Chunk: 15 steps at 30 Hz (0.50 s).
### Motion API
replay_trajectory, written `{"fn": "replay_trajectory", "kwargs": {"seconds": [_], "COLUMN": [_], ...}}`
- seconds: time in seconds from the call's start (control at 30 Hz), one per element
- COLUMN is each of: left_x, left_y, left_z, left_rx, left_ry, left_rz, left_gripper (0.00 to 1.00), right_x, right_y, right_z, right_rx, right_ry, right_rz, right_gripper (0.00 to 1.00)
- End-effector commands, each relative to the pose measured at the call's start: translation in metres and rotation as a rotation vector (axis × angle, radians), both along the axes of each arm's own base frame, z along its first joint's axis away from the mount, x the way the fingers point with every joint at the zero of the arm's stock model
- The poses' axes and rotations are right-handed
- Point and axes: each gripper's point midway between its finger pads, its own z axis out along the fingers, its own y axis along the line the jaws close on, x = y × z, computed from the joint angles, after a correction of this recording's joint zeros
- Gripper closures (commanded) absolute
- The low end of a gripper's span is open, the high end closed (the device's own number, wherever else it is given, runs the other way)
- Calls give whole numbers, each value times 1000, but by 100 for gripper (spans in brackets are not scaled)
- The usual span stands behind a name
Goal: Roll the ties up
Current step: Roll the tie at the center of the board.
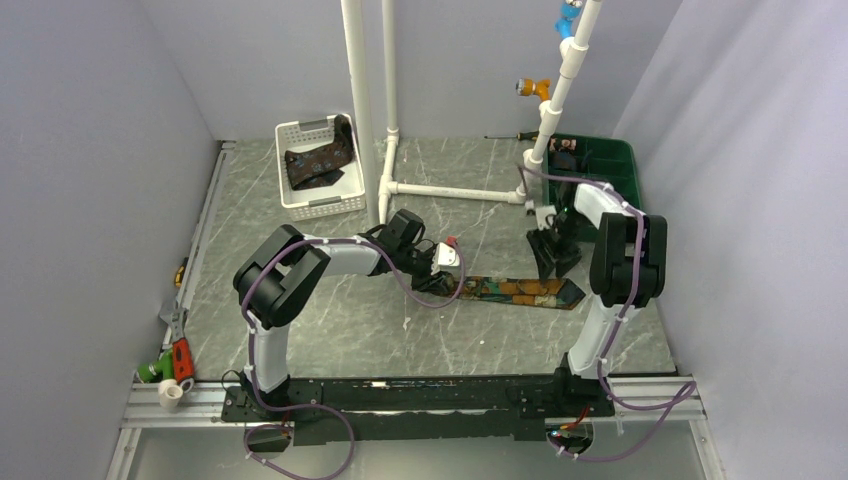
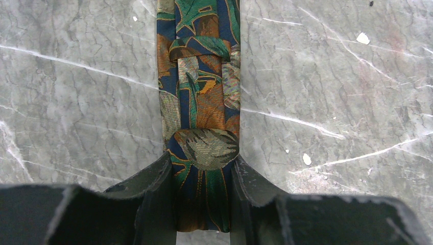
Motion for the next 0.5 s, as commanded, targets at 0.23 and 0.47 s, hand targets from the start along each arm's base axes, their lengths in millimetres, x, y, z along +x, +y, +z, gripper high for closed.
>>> {"fn": "replay_trajectory", "kwargs": {"seconds": [0.23, 0.47], "left_x": [-20, -22], "left_y": [57, 59], "left_z": [-71, -74], "left_rx": [288, 302], "left_ry": [110, 120], "left_rz": [102, 106], "left_gripper": [86, 85], "right_x": [41, 12], "right_y": [124, 215], "right_z": [84, 52], "right_rx": [617, 771], "right_ry": [-159, -17], "right_rz": [-209, -241], "right_gripper": [39, 43]}}
